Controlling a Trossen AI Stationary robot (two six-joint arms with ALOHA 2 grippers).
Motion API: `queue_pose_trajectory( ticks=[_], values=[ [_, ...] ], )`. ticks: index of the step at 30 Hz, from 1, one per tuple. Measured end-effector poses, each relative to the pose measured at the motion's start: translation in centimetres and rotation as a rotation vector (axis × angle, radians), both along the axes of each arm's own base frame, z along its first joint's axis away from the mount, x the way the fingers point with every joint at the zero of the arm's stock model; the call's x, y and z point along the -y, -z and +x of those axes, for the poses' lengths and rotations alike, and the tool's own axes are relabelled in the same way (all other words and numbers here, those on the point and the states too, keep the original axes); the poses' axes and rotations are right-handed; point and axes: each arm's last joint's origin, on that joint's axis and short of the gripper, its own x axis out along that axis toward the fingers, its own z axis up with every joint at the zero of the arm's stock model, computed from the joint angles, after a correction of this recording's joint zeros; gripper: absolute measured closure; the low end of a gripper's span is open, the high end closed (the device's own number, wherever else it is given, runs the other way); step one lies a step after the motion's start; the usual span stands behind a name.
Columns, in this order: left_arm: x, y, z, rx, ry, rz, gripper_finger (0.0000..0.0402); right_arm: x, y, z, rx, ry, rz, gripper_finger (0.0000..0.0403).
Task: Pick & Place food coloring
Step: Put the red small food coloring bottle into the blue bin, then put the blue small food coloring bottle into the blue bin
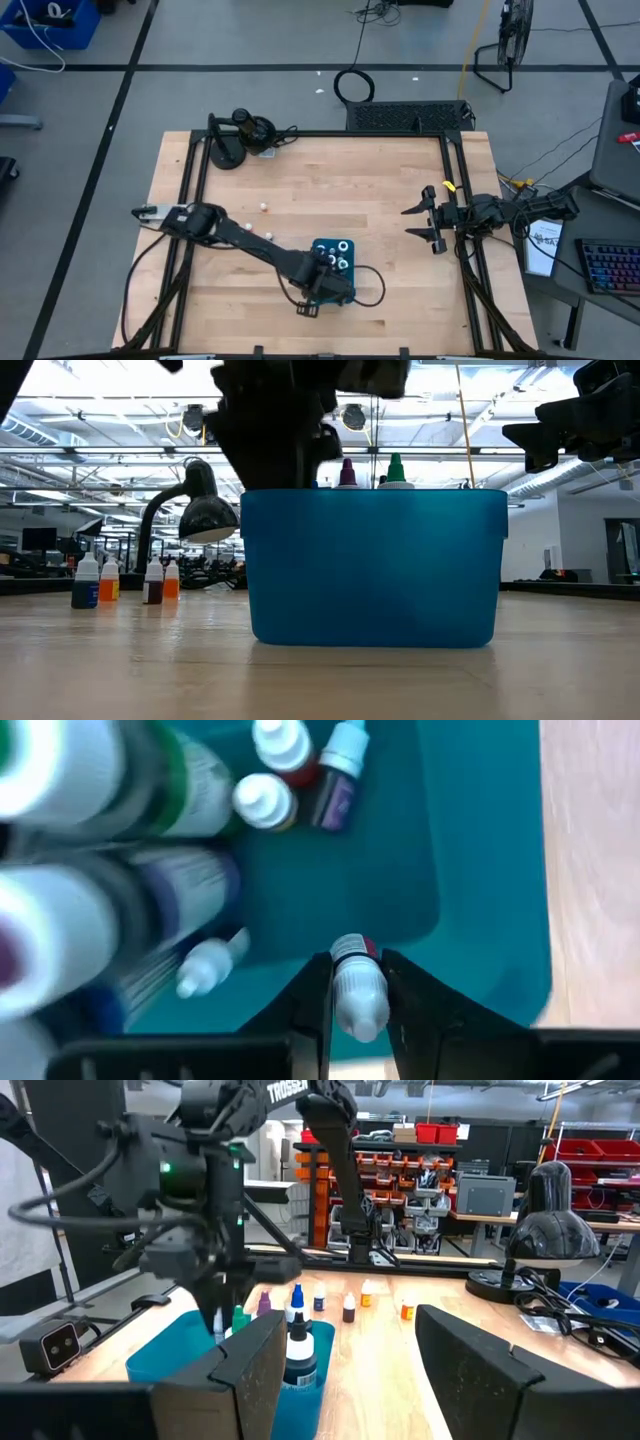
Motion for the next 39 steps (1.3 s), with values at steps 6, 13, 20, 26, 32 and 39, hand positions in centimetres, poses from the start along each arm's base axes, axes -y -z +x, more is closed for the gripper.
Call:
queue_pose_trajectory(
  ticks=[6,13,20,26,32,39],
  values=[
    [-0.1,0.9,0.2,-0.005,0.003,0.000,0.0332,0.0,0.0,0.0,0.000,0.000,0.000,0.0190],
    [-0.6,2.0,0.7,0.019,-0.007,-0.042,0.0333,0.0,0.0,0.0,0.000,0.000,0.000,0.0191],
    [-0.9,2.9,0.7,0.022,-0.024,-0.056,0.0333,0.0,0.0,0.0,0.000,0.000,0.000,0.0190],
    [-0.8,2.9,0.7,0.031,-0.030,-0.062,0.0304,0.0,0.0,0.0,0.000,0.000,0.000,0.0190],
    [-0.7,2.8,0.7,0.031,-0.045,-0.070,0.0264,0.0,0.0,0.0,-0.001,0.000,0.000,0.0190],
    [-0.6,2.1,0.7,0.037,-0.061,-0.098,0.0242,0.0,0.0,0.0,-0.001,0.000,0.000,0.0191]
  ],
)
